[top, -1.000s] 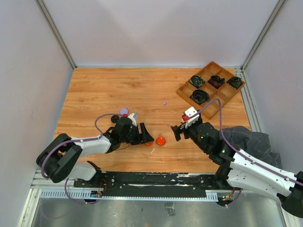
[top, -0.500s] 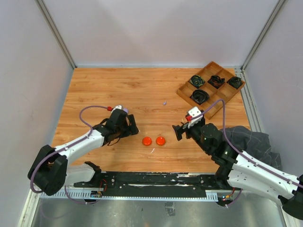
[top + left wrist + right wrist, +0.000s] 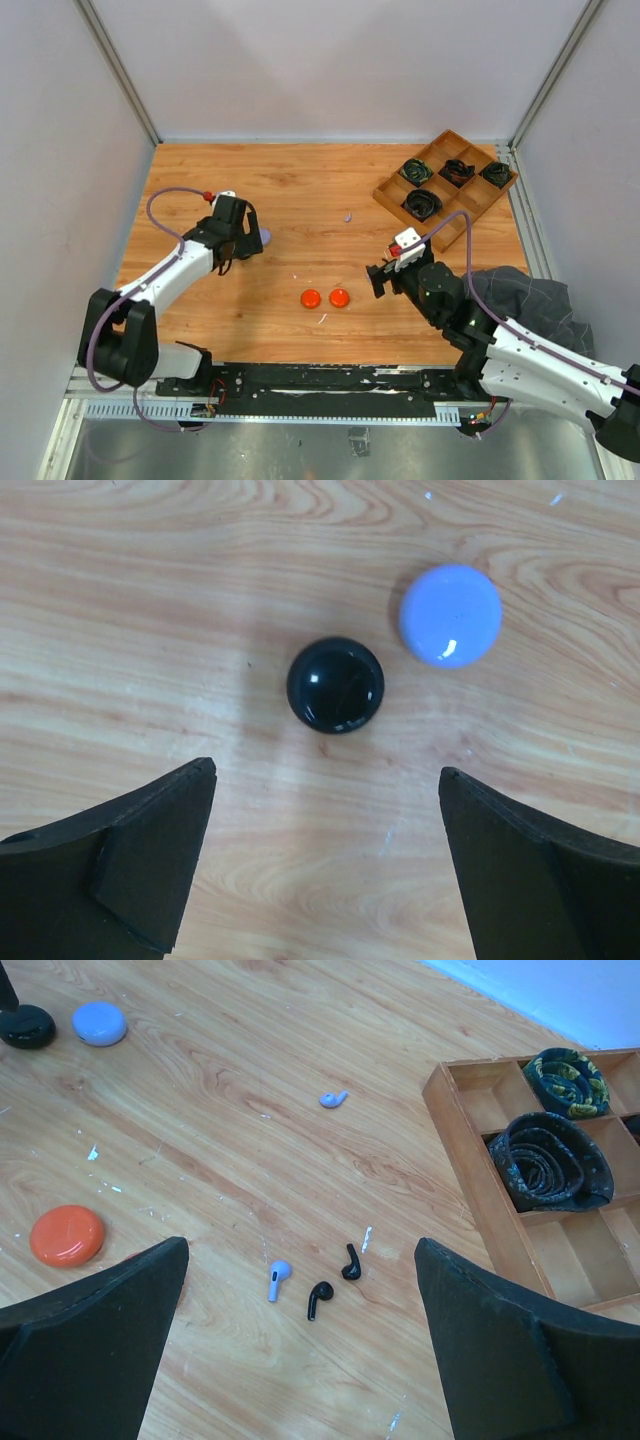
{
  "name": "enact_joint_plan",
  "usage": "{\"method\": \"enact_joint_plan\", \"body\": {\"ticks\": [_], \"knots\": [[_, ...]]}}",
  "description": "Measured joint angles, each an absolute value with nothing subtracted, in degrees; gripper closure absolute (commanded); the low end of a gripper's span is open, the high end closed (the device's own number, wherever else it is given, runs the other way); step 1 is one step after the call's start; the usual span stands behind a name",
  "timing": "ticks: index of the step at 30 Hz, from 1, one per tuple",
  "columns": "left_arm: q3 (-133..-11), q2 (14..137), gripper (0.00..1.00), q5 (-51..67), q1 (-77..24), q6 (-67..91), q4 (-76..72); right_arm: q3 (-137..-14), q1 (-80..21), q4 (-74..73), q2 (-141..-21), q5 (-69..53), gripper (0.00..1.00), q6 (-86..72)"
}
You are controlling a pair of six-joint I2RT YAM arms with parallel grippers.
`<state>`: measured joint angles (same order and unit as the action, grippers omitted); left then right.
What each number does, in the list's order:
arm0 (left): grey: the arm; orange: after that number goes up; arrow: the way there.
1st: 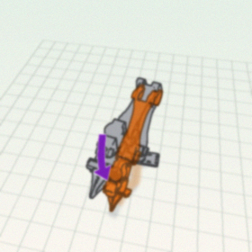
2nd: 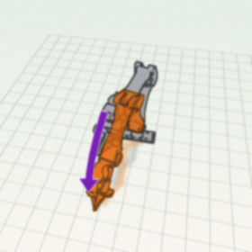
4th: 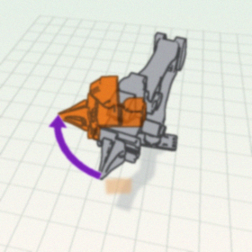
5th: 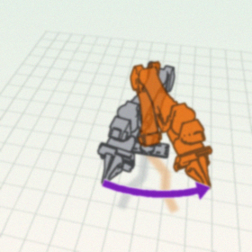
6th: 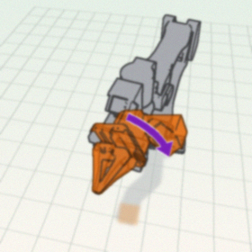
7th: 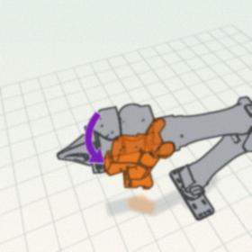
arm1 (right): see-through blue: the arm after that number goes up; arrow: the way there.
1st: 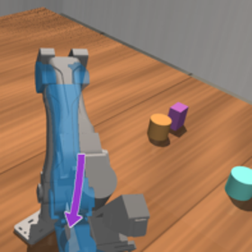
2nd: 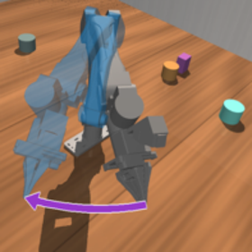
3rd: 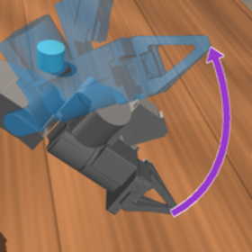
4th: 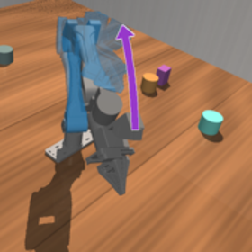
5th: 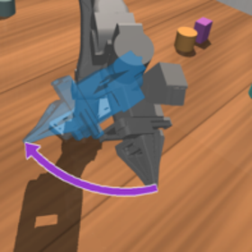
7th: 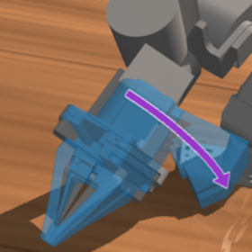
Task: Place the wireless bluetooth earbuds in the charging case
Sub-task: Pick up the charging case at the center of the board.
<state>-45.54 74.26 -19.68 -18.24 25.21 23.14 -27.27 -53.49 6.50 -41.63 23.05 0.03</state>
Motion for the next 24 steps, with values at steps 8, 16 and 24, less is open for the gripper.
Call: {"method": "enact_joint_plan", "body": {"ticks": [8, 16, 24], "knots": [[-52.36, 86.89, 0.12, -15.22, -13.85, 16.51, 23.46, -27.27, -53.49, 6.63, -42.7, 23.68, 0.03, 0.3], [-59.51, 96.62, 0.19, -11.81, -13.3, 10.83, 26.48, -27.27, -53.47, 6.66, -42.78, 23.75, 0.02, 0.4], [-62.72, 101.12, 0.34, -10.22, -13.15, 7.62, 29.93, -27.27, -53.47, 6.66, -43.05, 23.81, 0.03, 0.45]]}}
